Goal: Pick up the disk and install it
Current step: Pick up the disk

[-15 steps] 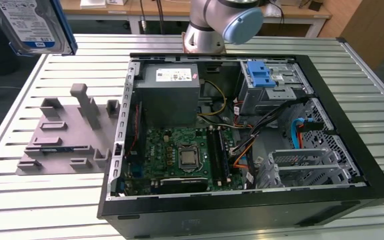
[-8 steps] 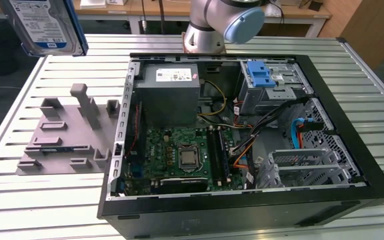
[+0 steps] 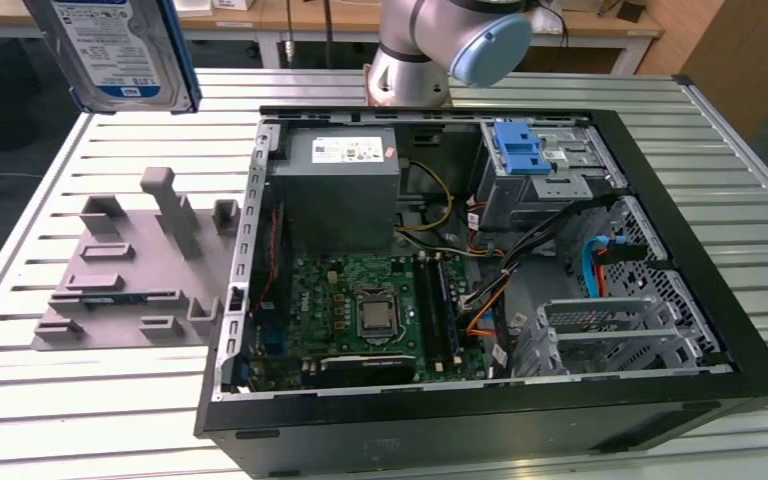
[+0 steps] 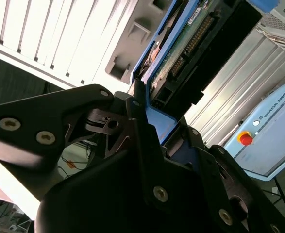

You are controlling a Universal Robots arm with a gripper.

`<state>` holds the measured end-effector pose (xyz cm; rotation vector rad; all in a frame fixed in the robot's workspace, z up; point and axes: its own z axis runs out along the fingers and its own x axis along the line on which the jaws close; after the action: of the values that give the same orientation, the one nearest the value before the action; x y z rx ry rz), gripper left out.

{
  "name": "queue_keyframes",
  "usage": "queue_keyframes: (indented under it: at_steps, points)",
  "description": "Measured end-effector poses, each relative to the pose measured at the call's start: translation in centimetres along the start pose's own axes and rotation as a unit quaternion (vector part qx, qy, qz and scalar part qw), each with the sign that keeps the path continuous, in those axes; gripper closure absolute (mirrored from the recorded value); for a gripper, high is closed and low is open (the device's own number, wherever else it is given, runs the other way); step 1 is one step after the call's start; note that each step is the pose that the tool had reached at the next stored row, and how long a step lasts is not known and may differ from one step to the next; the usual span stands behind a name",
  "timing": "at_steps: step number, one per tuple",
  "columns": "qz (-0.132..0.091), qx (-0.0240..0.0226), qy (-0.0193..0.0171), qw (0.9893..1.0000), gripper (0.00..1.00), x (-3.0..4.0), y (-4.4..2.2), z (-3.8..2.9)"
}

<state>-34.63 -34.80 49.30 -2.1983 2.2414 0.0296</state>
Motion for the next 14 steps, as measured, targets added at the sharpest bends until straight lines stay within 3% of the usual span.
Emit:
queue_keyframes:
  at_steps: [14]
  points:
    - [0.000, -0.0004, 0.0001, 1.0000, 0.64, 0.34, -5.04, -0.07]
